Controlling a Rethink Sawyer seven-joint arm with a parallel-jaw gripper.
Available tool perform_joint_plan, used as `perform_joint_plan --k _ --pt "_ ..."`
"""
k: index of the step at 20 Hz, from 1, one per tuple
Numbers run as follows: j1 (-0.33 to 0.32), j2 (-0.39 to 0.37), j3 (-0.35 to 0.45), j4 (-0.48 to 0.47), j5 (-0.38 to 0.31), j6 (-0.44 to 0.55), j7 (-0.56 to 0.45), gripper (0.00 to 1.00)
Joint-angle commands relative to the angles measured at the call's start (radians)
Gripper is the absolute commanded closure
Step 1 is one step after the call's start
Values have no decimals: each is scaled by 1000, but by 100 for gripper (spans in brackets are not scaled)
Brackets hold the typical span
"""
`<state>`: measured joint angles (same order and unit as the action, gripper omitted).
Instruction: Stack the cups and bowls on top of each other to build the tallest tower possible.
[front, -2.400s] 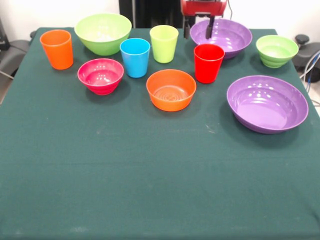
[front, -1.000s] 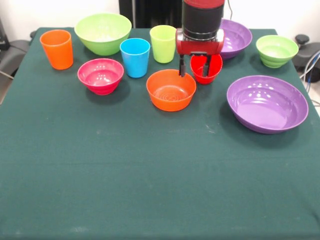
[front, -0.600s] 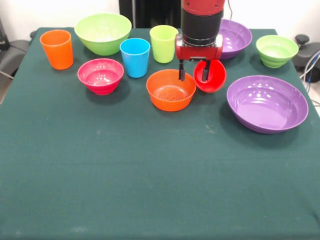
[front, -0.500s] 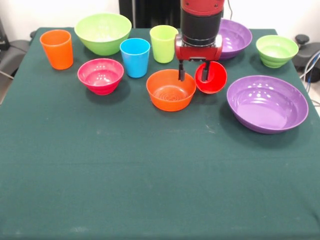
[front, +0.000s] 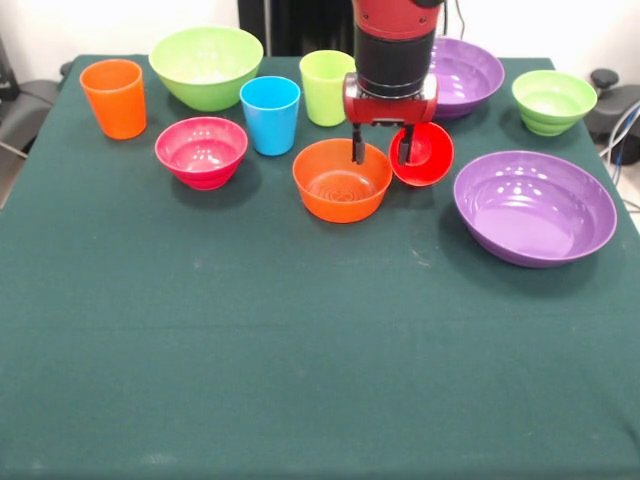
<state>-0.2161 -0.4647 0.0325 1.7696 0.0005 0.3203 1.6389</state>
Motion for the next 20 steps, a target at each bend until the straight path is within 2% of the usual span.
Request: perform_joint_plan --k 1,20 --pt "-30 64 104 4 -26 -55 96 0" --pt "-22 134 123 -23 -11 -129 130 0"
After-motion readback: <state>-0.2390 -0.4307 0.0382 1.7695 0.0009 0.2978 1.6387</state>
